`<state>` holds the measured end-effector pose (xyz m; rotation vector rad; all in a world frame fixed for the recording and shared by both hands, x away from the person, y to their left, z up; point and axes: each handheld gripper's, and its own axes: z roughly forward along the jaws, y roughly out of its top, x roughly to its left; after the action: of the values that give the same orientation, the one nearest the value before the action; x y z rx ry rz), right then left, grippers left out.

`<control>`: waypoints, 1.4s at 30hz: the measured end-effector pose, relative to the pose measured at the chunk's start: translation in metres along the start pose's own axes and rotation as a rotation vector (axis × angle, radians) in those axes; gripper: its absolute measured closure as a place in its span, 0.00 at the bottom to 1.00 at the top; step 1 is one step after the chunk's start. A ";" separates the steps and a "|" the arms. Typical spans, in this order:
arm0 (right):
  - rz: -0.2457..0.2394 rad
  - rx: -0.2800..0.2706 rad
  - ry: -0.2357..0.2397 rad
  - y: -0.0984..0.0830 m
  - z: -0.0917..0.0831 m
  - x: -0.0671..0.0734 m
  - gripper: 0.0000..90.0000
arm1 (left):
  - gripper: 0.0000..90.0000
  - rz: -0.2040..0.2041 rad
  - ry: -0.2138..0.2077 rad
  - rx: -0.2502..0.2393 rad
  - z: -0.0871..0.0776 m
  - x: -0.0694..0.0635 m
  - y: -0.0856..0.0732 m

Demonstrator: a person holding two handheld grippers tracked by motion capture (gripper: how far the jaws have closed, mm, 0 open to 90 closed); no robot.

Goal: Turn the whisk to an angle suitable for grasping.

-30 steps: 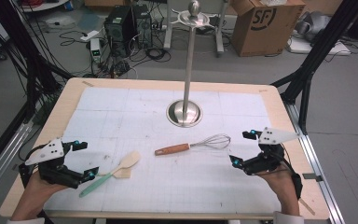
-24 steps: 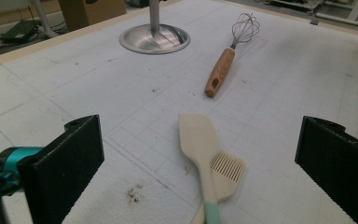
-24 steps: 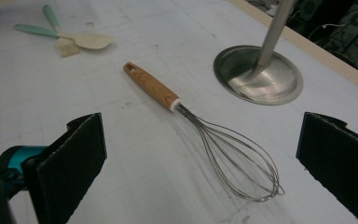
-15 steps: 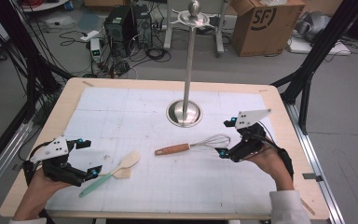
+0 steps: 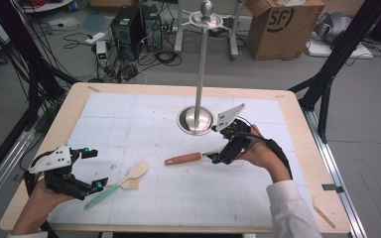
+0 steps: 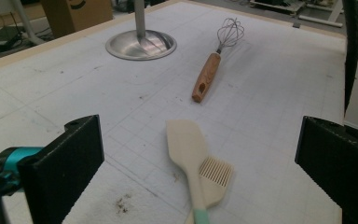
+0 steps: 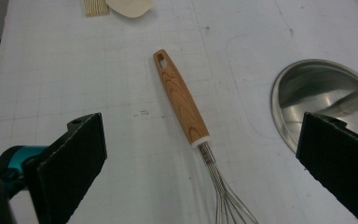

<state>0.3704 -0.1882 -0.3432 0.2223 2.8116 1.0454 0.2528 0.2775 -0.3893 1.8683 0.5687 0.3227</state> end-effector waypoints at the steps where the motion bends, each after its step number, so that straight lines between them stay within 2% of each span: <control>1: -0.008 0.011 0.011 0.002 0.004 -0.001 0.01 | 0.02 -0.001 -0.001 0.000 0.000 0.000 0.000; 7: -0.052 0.079 0.054 0.010 0.029 -0.003 0.06 | 0.02 0.000 -0.002 0.004 0.001 0.000 0.000; 11: -0.045 0.135 0.088 0.008 0.047 -0.005 0.06 | 0.02 0.001 -0.002 -0.001 0.000 0.000 0.000; 14: -0.059 0.166 0.090 0.007 0.059 -0.006 0.06 | 0.02 0.002 -0.004 0.001 0.000 0.000 0.000; 20: -0.053 0.228 0.101 0.008 0.076 -0.005 0.07 | 0.02 0.009 -0.012 0.007 0.001 -0.001 0.000; 21: -0.032 0.254 0.106 0.008 0.078 -0.003 0.11 | 0.02 0.008 -0.013 0.005 0.001 -0.001 0.000; 22: -0.059 0.247 0.116 0.007 0.080 -0.005 0.18 | 0.02 0.008 -0.012 0.006 0.001 -0.001 0.000; 27: -0.036 0.277 0.120 0.006 0.089 -0.007 0.20 | 0.02 0.016 -0.018 0.013 0.002 -0.002 0.000; 29: -0.040 0.279 0.126 0.006 0.092 -0.008 0.28 | 0.02 0.016 -0.019 0.012 0.002 -0.002 0.001; 32: -0.026 0.319 0.128 0.006 0.095 -0.006 0.36 | 0.02 0.014 -0.018 0.006 0.002 -0.002 0.001; 35: -0.065 0.314 0.144 0.004 0.102 -0.010 0.43 | 0.02 0.015 -0.020 0.007 0.002 -0.003 0.001; 36: -0.038 0.344 0.135 0.004 0.101 -0.007 0.46 | 0.02 0.015 -0.020 0.008 0.002 -0.003 0.001; 39: -0.052 0.364 0.104 0.005 0.102 -0.006 0.55 | 0.02 0.015 -0.020 0.008 0.002 -0.003 0.001; 42: -0.114 0.356 0.075 0.006 0.103 -0.007 0.64 | 0.02 0.016 -0.018 0.008 0.001 -0.002 0.001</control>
<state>0.3959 -0.1193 -0.4160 0.0562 3.0194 0.5358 0.2516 0.2748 -0.3884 1.8819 0.5441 0.3145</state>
